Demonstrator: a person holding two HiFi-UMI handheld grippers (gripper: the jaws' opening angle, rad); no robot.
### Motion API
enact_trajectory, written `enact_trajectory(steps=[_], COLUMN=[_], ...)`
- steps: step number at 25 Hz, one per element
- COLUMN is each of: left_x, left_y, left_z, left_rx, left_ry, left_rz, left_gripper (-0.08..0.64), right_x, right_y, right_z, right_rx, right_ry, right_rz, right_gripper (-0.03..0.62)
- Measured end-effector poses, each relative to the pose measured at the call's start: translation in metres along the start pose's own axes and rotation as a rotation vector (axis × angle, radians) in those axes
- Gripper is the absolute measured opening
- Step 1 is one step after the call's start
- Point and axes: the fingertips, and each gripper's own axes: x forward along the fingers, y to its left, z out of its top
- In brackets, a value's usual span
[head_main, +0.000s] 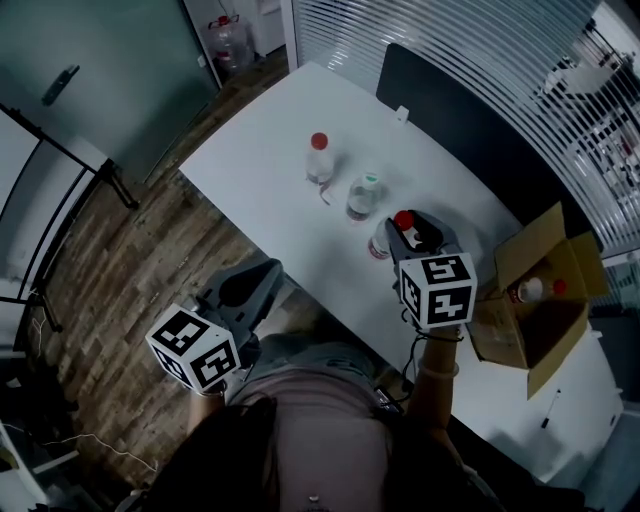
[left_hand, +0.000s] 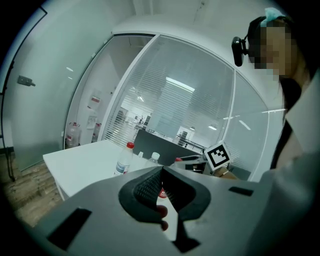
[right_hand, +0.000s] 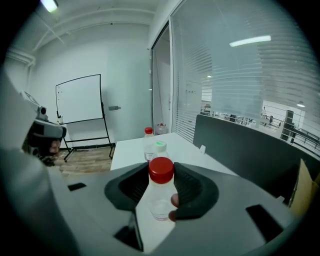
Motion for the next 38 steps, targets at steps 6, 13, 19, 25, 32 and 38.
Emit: enact_trajectory(steps=[6,13,19,25,32,38], left_x=[-0.002,-0.003,-0.002,-0.002,0.001,-0.002], left_y=[0.004,0.006,0.006,0.002,0.001,0.004], left_z=[-0.002,-0.005,-0.006,-0.002,-0.008,-0.004], left_rx=[0.001,0.002,0.003,0.013,0.026,0.041], left_ry=[0.003,0.011,0.005,0.018,-0.001,0.002], left_rz=[0.005,0.007,-0.001,-0.016,-0.076,-0.115], left_gripper=[0.009,0.009,0.009,0.009,0.009,0.009], right_x=[0.011,0.018,0.019,0.018,0.015,0.015], right_y=[0.003,0.005,0.005,0.006,0.006,0.009], right_z=[-0.011,-0.022,-0.025,-0.023,-0.027,-0.026], right_rx=[0.001,-0.004,0.001,0.001,0.013,0.028], right_ry=[0.031,0.059,0.059,0.066,0.072,0.073], right_rz=[0.007,0.005,0.002,-0.003,-0.027,-0.058], right_gripper=[0.170,0.170,0.170,0.170,0.170,0.172])
